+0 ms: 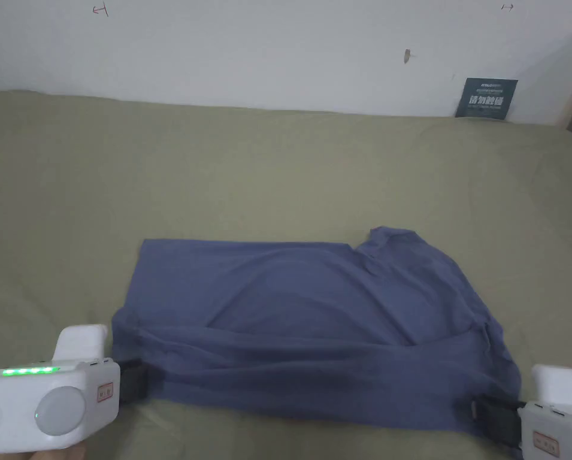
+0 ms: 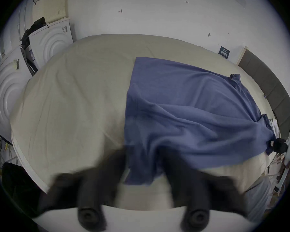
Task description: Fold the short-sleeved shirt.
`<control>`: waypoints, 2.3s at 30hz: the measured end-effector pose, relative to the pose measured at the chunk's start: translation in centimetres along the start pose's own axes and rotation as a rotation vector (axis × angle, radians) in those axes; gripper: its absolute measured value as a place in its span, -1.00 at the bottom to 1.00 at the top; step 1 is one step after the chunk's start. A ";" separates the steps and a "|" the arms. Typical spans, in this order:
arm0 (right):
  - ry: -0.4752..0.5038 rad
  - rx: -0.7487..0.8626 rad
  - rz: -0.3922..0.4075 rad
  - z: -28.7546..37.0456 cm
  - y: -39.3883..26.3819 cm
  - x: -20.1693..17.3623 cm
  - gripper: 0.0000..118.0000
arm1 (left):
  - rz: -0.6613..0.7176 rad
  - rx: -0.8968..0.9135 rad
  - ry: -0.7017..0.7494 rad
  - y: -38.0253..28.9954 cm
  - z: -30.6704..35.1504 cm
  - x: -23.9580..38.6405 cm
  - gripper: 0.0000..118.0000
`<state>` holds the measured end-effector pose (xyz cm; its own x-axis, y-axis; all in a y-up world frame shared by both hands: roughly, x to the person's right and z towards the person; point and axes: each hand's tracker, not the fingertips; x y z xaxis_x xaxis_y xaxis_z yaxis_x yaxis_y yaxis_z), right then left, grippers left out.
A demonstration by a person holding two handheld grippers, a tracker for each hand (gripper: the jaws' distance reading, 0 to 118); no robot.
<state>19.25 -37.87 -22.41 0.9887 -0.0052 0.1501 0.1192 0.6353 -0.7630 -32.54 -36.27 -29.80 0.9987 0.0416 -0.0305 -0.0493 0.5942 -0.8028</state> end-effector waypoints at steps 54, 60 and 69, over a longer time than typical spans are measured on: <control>-0.042 -0.138 -0.036 -21.6 23.7 0.8 -0.41 | -0.151 -0.052 0.114 20.6 -18.3 3.9 -0.97; -0.002 -0.071 -0.062 -15.5 21.8 0.8 -0.86 | -0.066 0.037 0.068 20.2 -14.8 2.7 -0.97; 0.073 0.078 -0.077 -4.5 19.0 3.5 -0.86 | -0.091 0.117 0.027 16.5 -3.9 0.7 -0.97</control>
<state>25.35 -29.25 -39.20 0.9813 -0.1106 0.1574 0.1899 0.6890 -0.6994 -32.55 -29.58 -45.38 0.9991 -0.0377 0.0217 0.0416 0.6840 -0.7283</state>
